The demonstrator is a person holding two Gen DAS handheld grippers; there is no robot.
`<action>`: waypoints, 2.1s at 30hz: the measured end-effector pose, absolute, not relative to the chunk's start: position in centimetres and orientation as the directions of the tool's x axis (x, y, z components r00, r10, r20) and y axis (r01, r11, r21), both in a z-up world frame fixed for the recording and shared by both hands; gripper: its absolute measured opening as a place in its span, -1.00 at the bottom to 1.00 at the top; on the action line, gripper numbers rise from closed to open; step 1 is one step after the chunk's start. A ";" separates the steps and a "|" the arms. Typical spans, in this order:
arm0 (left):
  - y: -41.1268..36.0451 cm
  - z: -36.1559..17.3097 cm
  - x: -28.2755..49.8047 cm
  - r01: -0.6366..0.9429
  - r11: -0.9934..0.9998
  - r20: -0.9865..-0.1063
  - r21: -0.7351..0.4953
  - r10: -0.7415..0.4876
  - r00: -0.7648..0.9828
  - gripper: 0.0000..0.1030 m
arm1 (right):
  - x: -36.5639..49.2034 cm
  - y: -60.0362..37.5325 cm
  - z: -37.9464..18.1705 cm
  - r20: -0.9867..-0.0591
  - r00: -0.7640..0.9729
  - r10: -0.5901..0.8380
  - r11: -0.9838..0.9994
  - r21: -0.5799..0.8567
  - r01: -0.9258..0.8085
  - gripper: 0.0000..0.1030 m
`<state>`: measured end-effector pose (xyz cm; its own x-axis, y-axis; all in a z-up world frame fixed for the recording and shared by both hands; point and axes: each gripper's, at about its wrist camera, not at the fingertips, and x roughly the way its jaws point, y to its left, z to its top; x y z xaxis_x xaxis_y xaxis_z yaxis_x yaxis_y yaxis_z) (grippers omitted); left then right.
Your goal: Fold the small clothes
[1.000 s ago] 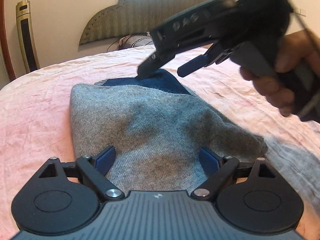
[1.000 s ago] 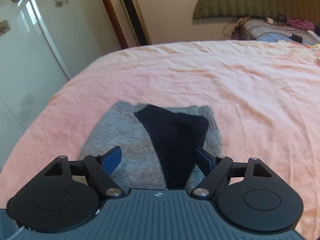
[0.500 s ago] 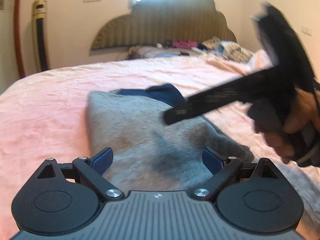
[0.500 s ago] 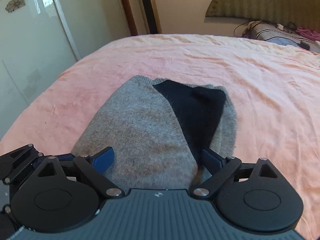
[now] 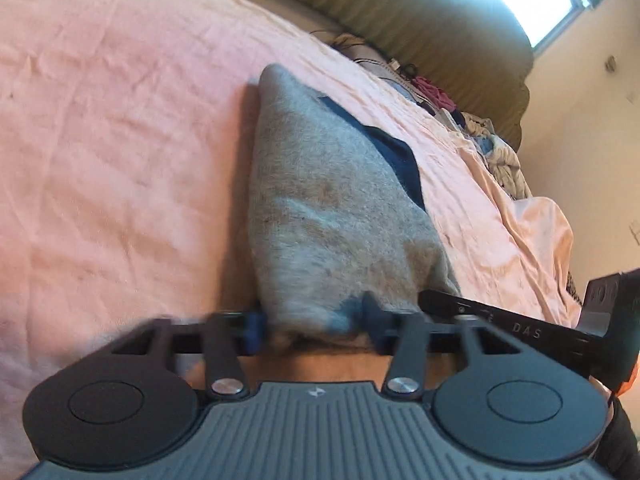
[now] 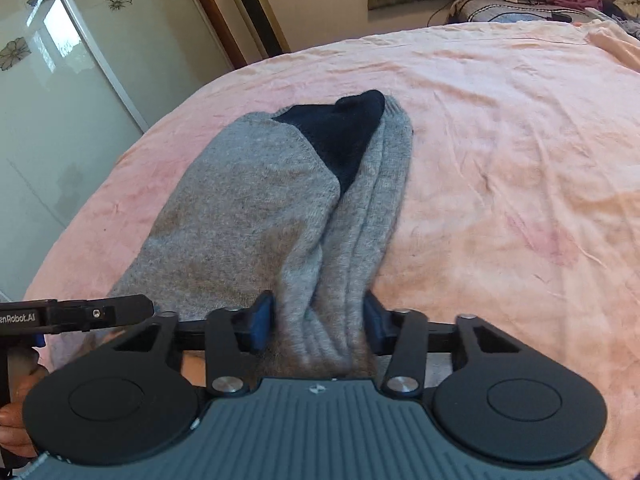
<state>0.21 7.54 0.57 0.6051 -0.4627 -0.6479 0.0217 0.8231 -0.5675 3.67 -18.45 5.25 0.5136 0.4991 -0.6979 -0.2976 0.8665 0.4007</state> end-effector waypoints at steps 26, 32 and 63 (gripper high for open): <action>3.0 1.2 0.3 0.154 0.963 -0.671 -0.221 -0.265 0.692 0.50 | 19.8 -17.7 4.8 -0.744 0.484 0.460 0.887 0.362 -0.287 -0.46; 3.2 1.6 -0.2 0.163 0.961 -0.673 -0.222 -0.271 0.688 0.51 | 18.3 -20.0 4.8 -0.696 0.529 0.486 0.869 0.447 -0.211 -0.20; 4.0 1.2 -7.0 0.056 0.992 -0.656 -0.115 -0.118 0.745 0.55 | -1.0 -18.0 7.7 -0.670 0.684 0.288 0.951 0.118 -0.285 0.92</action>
<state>-6.99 4.04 1.21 0.7450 -0.1182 -0.6565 0.0561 0.9918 -0.1149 -0.98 -18.05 7.73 0.6837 0.2883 -0.6704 -0.2854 0.9511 0.1179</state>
